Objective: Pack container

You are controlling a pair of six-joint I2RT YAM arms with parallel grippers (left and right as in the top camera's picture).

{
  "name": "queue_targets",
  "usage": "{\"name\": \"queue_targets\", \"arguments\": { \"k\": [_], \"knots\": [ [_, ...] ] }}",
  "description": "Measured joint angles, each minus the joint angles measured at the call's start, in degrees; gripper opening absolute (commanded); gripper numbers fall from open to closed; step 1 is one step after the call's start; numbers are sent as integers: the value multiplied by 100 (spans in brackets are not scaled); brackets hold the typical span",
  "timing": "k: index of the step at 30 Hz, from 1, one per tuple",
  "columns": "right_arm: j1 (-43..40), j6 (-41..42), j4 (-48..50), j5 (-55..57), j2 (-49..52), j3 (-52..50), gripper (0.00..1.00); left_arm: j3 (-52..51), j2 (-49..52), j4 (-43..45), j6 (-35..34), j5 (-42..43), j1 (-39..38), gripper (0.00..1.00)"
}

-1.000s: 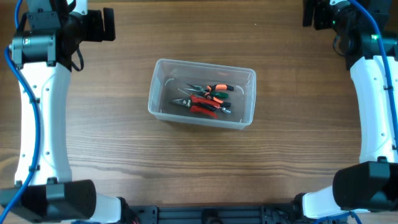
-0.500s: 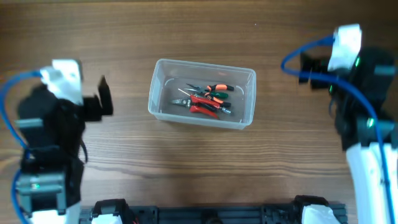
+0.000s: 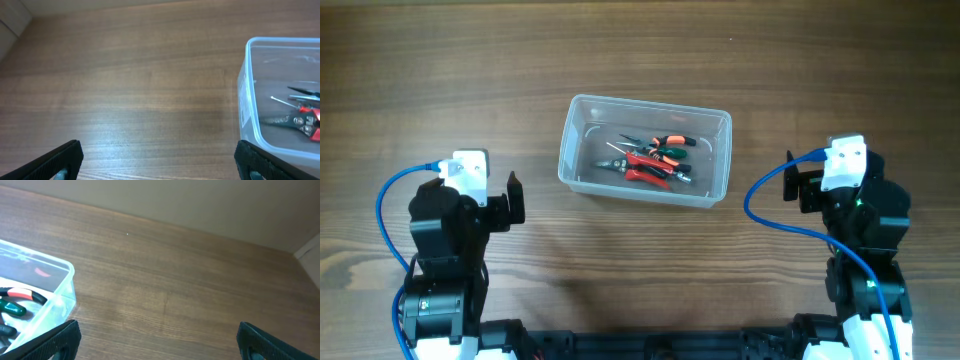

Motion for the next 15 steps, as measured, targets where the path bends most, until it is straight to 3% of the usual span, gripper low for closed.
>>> {"name": "queue_targets", "arguments": {
  "k": [15],
  "knots": [
    [0,-42,-221,-50,1054,0,100,-4,0,-697,0,0,0,100]
  ]
}}
